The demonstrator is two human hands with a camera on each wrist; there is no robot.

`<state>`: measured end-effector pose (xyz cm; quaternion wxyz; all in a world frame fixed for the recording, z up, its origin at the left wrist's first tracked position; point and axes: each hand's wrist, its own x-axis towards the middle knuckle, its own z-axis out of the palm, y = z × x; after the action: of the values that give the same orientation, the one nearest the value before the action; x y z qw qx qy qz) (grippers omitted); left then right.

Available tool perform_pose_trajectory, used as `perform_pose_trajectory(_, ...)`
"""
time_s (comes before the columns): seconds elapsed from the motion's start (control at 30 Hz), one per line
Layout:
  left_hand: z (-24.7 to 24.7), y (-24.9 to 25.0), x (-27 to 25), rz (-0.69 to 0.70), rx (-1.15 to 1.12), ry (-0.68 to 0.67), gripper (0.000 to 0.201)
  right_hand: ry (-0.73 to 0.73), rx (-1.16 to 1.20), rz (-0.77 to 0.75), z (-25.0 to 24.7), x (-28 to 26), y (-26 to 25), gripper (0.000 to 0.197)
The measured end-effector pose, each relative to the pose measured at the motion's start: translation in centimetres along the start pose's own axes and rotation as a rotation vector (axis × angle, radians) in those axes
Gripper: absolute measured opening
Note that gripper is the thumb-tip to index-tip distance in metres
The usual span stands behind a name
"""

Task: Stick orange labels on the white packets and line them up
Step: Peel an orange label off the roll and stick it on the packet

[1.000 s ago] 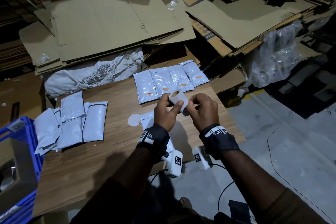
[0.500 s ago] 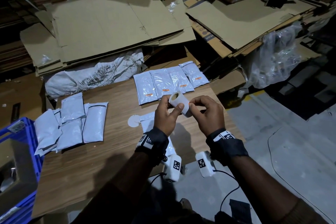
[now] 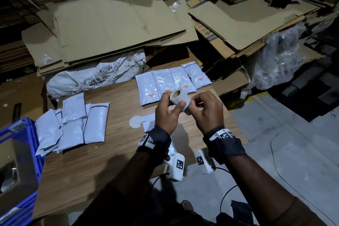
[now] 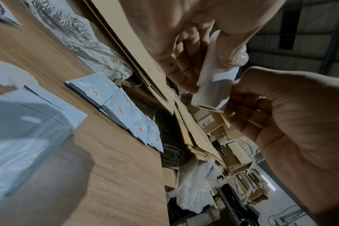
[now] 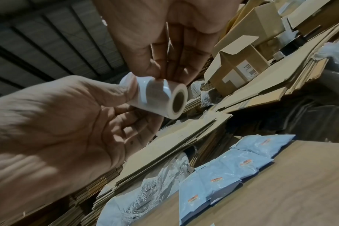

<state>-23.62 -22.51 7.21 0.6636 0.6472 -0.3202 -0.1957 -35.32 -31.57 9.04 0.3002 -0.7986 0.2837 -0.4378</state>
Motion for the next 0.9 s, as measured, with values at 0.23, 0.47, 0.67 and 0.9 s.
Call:
perform_pose_trajectory(0.23, -0.5, -0.2, -0.3, -0.028, -0.008, 0.000, 0.037, -0.060, 0.102, 0.023, -0.9, -0.2, 0.2, 0.011)
perform_pose_trajectory(0.47, -0.7, -0.1, -0.5, -0.034, -0.016, -0.005, 0.035, -0.096, 0.164, 0.008, -1.1, -0.4, 0.3, 0.008)
perform_pose_trajectory(0.67, -0.6, 0.4, -0.5, -0.012, 0.007, 0.000, 0.037, -0.101, 0.041, -0.070, -0.7, -0.4, -0.2, 0.005)
perform_pose_trajectory(0.9, -1.0, 0.9, -0.5, 0.003, 0.009, 0.001, 0.042, -0.137, -0.054, -0.083, -0.5, 0.2, -0.4, 0.019)
